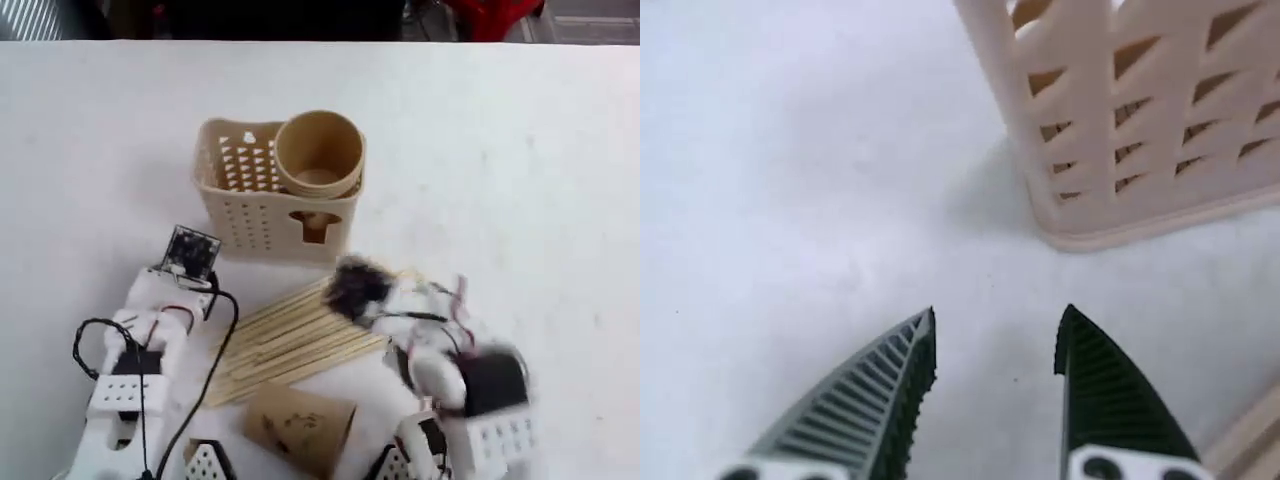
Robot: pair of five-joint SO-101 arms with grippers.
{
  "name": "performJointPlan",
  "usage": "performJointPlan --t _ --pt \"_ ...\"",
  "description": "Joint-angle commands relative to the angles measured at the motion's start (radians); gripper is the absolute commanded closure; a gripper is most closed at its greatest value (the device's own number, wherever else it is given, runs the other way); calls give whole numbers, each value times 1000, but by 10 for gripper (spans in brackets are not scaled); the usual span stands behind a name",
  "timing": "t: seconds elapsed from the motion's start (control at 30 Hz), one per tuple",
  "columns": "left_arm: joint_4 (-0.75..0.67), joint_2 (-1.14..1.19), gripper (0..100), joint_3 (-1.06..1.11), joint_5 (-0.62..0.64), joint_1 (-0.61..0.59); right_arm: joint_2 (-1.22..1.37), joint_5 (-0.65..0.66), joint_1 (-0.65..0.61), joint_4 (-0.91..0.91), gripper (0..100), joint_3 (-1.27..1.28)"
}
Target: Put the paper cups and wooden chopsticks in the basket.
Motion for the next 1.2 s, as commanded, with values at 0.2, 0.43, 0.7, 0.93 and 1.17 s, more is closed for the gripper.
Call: performJointPlan --t 0.2,0.43,0.7,0.93,1.17 --pt "5 -12 801 -48 -11 -10 -99 265 -150 73 774 28" --pt "2 -12 801 -49 -11 -10 -131 272 -328 71 765 186" --pt "-58 -5 801 -37 -8 -10 -18 290 -522 71 764 166" --pt "-60 -5 801 -37 -8 -10 71 302 -671 71 764 163" --pt "-60 -5 801 -37 -9 -10 81 288 -693 62 762 176"
